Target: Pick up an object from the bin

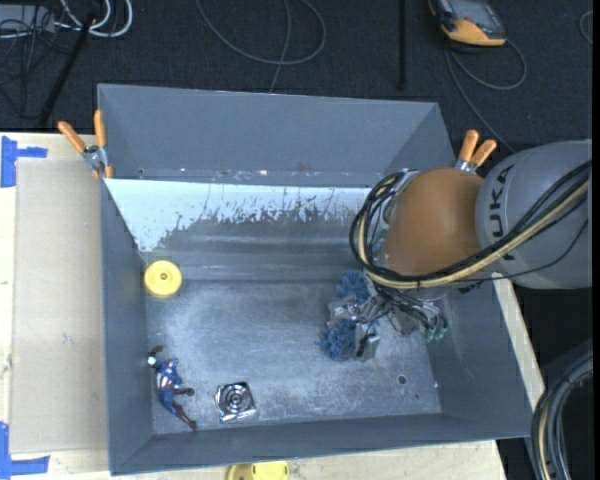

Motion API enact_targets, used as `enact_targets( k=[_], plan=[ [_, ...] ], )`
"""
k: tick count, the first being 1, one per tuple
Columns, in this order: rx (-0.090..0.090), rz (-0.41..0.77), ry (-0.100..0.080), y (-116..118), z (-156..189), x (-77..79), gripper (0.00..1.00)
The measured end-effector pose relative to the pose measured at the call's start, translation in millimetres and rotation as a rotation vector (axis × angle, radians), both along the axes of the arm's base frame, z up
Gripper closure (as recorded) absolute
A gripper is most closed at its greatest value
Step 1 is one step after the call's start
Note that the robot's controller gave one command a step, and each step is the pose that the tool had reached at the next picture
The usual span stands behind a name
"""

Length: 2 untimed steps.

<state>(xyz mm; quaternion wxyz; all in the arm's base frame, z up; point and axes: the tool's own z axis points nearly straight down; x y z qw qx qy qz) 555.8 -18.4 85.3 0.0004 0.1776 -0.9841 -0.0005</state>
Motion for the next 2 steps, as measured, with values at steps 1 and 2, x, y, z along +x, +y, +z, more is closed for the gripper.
enact_targets(
  k=[1, 2],
  plan=[
    [0.000, 0.000, 0.000, 0, 0, 0.0, 1.00],
    [0.000, 0.038, -0.002, -5, 130, 13.6, 1.00]
  ],
)
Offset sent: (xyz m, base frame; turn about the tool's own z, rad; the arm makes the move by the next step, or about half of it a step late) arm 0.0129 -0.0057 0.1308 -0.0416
